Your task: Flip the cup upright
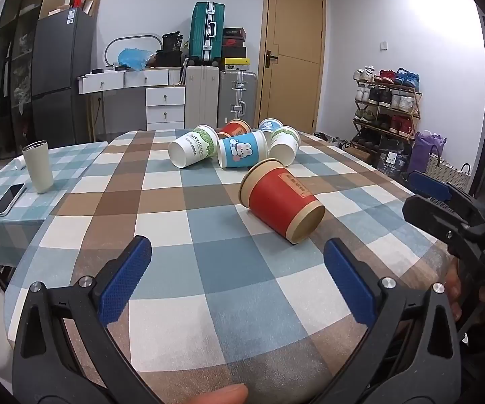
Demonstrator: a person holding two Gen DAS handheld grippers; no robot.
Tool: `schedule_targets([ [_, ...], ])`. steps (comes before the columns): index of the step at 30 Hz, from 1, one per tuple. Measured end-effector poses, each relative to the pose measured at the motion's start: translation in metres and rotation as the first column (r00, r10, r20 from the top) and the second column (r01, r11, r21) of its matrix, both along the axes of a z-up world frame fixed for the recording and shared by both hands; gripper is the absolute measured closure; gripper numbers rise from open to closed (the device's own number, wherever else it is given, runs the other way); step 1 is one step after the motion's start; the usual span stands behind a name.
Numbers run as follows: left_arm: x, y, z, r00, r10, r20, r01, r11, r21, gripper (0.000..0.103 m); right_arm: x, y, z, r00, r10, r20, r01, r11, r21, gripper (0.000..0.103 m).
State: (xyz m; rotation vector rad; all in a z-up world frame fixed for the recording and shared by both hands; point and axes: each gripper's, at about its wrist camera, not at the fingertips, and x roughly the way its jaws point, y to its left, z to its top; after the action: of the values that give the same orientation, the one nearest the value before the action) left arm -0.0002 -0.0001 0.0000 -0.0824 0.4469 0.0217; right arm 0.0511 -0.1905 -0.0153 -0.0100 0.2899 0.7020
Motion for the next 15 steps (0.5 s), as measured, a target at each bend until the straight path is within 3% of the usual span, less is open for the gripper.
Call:
schedule_targets([
  [15, -0.0014, -0.0010, 0.0002, 1.000, -0.019, 0.002, 0.019, 1.000, -0.004, 0.001, 0.0014, -0.0015, 0.0010, 1.000, -0.001, 0.004, 0.001, 1.000, 0.002, 0.000],
])
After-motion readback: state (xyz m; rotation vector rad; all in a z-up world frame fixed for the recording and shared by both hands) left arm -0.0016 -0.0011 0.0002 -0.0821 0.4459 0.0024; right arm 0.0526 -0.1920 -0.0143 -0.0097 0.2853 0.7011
